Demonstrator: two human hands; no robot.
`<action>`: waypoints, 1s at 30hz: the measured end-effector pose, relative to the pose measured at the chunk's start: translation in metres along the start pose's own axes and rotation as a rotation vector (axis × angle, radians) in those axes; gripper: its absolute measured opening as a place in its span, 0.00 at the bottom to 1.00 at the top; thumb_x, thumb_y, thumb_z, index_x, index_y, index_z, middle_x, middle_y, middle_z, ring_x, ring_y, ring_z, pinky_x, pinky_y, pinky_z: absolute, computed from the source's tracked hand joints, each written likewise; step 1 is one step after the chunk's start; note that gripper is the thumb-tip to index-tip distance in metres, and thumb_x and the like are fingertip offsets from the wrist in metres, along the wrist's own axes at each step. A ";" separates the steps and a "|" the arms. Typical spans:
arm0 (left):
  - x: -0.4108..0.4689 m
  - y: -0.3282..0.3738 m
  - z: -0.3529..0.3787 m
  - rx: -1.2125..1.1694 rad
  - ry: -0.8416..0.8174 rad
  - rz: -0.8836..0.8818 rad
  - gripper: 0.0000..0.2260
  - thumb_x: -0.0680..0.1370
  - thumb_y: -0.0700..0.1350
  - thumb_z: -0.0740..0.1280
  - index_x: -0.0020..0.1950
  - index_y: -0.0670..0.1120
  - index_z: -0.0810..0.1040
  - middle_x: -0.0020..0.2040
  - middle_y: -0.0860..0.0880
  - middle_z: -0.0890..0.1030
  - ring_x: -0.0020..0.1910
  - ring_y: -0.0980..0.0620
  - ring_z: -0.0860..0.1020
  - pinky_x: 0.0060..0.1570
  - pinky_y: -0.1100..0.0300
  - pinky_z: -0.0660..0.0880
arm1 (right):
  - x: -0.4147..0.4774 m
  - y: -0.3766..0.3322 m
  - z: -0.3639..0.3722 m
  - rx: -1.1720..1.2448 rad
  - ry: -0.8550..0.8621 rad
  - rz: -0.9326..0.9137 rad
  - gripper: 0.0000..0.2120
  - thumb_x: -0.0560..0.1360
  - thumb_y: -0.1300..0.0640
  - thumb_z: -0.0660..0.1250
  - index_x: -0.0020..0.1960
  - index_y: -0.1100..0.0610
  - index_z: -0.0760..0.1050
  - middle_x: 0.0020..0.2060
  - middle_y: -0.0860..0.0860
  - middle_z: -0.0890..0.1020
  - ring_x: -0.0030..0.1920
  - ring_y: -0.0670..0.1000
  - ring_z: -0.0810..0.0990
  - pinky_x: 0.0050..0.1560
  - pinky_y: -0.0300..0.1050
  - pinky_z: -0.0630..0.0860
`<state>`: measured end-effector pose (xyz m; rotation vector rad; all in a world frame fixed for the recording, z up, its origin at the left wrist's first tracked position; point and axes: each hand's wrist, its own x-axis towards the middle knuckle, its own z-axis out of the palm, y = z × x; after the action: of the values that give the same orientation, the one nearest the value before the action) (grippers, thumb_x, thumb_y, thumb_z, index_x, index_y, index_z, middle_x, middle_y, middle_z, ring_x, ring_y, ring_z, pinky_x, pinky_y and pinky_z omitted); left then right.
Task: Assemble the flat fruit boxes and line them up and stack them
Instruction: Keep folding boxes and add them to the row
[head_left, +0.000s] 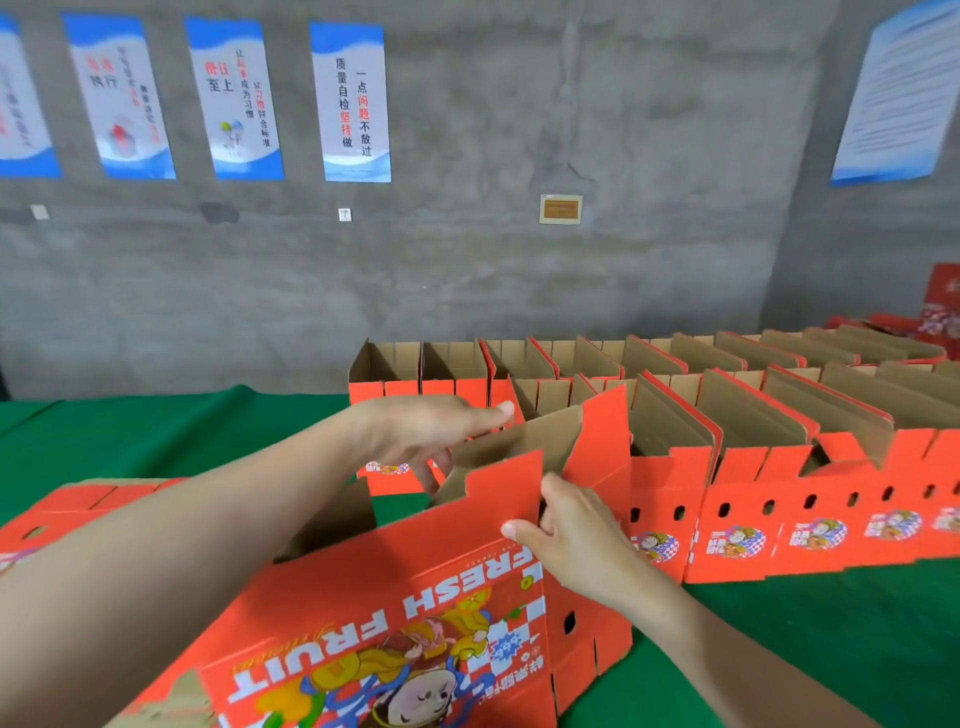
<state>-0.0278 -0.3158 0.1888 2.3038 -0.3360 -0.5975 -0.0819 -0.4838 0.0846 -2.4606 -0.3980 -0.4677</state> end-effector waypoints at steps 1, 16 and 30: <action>0.002 0.001 0.000 0.036 -0.003 0.001 0.27 0.79 0.63 0.56 0.67 0.44 0.71 0.64 0.43 0.76 0.59 0.40 0.77 0.47 0.48 0.78 | -0.001 0.001 -0.001 -0.046 -0.025 -0.019 0.13 0.75 0.46 0.67 0.41 0.51 0.65 0.32 0.43 0.71 0.36 0.49 0.73 0.34 0.43 0.62; 0.028 -0.040 -0.041 1.001 0.566 0.068 0.13 0.77 0.48 0.66 0.58 0.42 0.76 0.57 0.41 0.79 0.56 0.42 0.77 0.50 0.54 0.73 | -0.035 0.034 -0.033 0.052 -0.203 0.034 0.13 0.79 0.45 0.60 0.60 0.50 0.69 0.48 0.44 0.82 0.47 0.44 0.81 0.50 0.47 0.77; -0.048 -0.113 -0.020 -0.336 0.358 0.350 0.14 0.72 0.36 0.71 0.47 0.56 0.86 0.55 0.56 0.82 0.55 0.60 0.78 0.60 0.59 0.69 | -0.052 0.062 -0.040 0.333 -0.142 0.197 0.12 0.72 0.36 0.65 0.53 0.38 0.76 0.46 0.34 0.82 0.47 0.35 0.80 0.48 0.32 0.75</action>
<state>-0.0513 -0.2045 0.1373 1.9183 -0.4175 -0.0545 -0.1139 -0.5650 0.0630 -2.1846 -0.2620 -0.1305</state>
